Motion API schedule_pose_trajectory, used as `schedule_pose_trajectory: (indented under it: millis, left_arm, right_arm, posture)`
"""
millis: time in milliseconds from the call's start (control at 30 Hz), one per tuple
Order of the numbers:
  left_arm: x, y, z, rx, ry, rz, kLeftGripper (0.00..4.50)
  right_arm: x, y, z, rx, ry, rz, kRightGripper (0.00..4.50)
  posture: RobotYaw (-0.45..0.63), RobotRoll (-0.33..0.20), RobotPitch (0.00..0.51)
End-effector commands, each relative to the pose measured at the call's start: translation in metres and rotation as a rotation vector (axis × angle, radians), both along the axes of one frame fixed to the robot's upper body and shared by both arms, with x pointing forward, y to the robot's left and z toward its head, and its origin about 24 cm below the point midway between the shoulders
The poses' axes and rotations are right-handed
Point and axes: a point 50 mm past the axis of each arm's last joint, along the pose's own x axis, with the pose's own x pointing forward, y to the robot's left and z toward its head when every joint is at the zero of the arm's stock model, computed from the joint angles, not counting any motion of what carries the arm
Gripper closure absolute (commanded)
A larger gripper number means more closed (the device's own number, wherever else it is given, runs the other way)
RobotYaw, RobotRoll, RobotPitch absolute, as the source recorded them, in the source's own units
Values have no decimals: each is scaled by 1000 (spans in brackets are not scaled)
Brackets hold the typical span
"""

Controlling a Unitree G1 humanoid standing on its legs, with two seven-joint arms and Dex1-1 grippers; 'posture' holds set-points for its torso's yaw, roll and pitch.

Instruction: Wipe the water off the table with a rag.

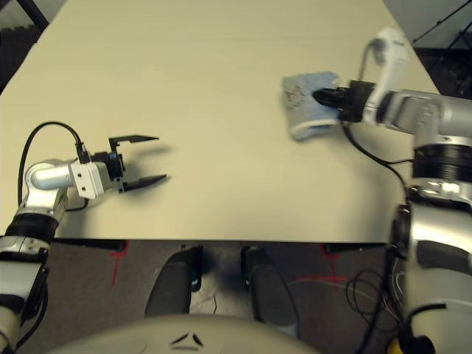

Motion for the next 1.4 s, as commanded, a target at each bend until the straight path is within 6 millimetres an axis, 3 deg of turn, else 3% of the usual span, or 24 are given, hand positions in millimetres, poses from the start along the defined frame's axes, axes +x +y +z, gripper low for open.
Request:
schedule_pose_trajectory:
  millis: [33, 100, 267, 367, 500, 533, 767, 933, 1167, 1400]
  left_arm:
    - [1, -1, -4, 18, 14, -6, 0]
    - [2, -1, -3, 11, 15, -2, 0]
    - [4, 0, -2, -7, 18, 14, 0]
    - [6, 3, 0, -19, 17, 40, 0]
    - [13, 11, 6, -104, 12, 142, 0]
    - [16, 13, 10, -151, 8, 187, 0]
    - [43, 35, 43, -461, -37, 560, 0]
    - [57, 76, 64, -727, -98, 979, 0]
    - [58, 105, 62, -844, -97, 1277, 0]
    - [56, 110, 50, -832, -6, 1351, 0]
  right_arm:
    - [-8, -10, -22, -23, 74, -33, 4456]
    - [-9, -11, -33, -37, 94, -63, 4456]
    - [-4, -10, -55, -188, 60, -90, 2847]
    - [-2, -13, -51, -392, -99, -31, 1669]
    - [-1, -20, -34, -380, -232, -37, 148]
    - [-2, -23, -29, -378, -259, -51, 27]
    - [-1, -46, -5, -309, -495, -259, 27]
    - [-3, -64, -3, -214, -643, -444, 27]
    - [-4, -69, -27, -189, -709, -578, 27]
    - [-4, -63, -45, -178, -707, -623, 27]
  posture:
    - [178, 0, 198]
    - [177, 0, 198]
    - [182, 0, 197]
    - [187, 0, 195]
    - [190, 0, 190]
    - [190, 0, 190]
    - [198, 0, 178]
    - [216, 0, 173]
    - [226, 0, 162]
    - [222, 0, 159]
